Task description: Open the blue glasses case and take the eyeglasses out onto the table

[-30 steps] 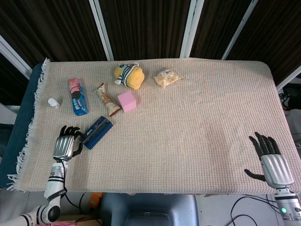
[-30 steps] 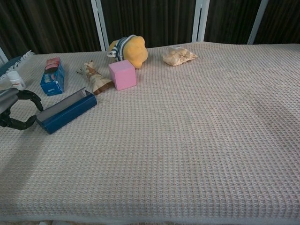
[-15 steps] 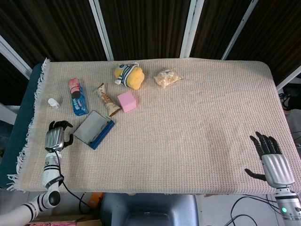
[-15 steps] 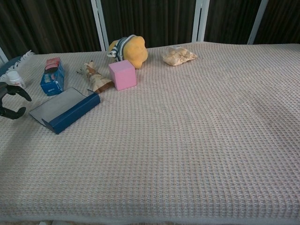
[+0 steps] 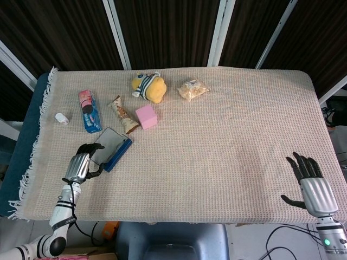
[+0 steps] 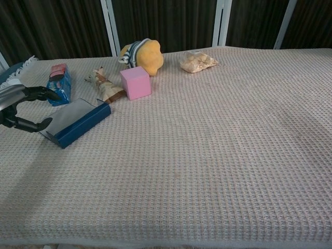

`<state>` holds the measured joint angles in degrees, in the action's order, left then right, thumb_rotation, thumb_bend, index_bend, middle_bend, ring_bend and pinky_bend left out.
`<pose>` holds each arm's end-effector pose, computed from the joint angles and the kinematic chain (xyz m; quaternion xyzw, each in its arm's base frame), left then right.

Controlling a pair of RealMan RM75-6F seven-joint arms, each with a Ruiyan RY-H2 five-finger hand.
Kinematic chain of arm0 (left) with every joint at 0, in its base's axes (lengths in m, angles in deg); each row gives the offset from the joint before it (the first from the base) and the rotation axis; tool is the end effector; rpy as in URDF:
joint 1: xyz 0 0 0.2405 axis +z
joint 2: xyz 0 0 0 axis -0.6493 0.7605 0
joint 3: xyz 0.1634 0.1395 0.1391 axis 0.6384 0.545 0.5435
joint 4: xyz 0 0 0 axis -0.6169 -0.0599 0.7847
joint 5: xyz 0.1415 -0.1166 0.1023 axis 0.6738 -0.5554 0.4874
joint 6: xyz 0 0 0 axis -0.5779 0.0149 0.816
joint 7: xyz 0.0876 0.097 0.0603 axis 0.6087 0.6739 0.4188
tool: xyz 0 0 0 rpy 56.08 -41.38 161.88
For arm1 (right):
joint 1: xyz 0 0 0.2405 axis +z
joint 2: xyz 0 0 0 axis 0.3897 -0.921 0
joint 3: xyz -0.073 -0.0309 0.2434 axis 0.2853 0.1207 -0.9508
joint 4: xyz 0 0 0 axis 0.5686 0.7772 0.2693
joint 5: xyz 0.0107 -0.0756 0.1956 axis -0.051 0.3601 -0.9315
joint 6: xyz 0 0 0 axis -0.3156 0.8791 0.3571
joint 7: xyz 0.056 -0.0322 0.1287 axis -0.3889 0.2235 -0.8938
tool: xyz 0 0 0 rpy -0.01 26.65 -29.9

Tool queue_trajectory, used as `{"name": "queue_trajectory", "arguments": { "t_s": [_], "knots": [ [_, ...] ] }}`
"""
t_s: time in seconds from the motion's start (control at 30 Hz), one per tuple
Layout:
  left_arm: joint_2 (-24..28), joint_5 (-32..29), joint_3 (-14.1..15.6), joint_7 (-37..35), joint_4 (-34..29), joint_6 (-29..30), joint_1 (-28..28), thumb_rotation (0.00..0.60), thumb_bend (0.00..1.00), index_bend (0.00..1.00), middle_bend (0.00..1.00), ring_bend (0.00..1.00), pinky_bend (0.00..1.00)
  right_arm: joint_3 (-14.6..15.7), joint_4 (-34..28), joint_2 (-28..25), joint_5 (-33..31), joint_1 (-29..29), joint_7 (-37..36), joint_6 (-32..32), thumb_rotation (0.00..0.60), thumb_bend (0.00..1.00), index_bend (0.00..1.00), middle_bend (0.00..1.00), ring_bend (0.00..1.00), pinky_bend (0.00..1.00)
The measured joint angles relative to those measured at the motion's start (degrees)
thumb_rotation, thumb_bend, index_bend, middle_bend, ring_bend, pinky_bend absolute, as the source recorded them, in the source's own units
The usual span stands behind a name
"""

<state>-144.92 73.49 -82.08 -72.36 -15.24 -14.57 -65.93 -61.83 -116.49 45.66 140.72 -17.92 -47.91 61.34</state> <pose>-0.2401 0.3077 0.0169 -0.5822 -0.5206 -0.4285 0.4543 -0.3109 -0.1762 0.1500 0.6333 -0.3734 0.3486 0.5814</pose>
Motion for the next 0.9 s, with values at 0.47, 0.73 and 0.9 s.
{"name": "queue_trajectory", "arguments": {
  "t_s": [0.47,0.73,0.9],
  "knots": [
    [-2.9,-1.46,2.29,7.21,1.9,0.28,-1.11,0.6,0.38,0.31,0.12,0.04,0.05,0.24,0.15,-0.92,0.57,-0.2,-2.24,0.33,0.6,0.2,0.0,0.0,0.0,0.0],
    [-2.04,-2.82,3.88,10.6,1.51,0.89,-0.26,0.6,0.38,0.31,0.12,0.04,0.05,0.62,0.2,-1.16,1.4,-0.19,-2.9,0.33,0.6,0.2,0.0,0.0,0.0,0.0],
    [-0.96,-3.6,4.39,11.41,0.7,1.02,0.25,0.6,0.38,0.31,0.12,0.04,0.06,0.76,0.03,-1.26,1.54,-0.07,-2.82,0.04,0.6,0.2,0.0,0.0,0.0,0.0]
  ]
}}
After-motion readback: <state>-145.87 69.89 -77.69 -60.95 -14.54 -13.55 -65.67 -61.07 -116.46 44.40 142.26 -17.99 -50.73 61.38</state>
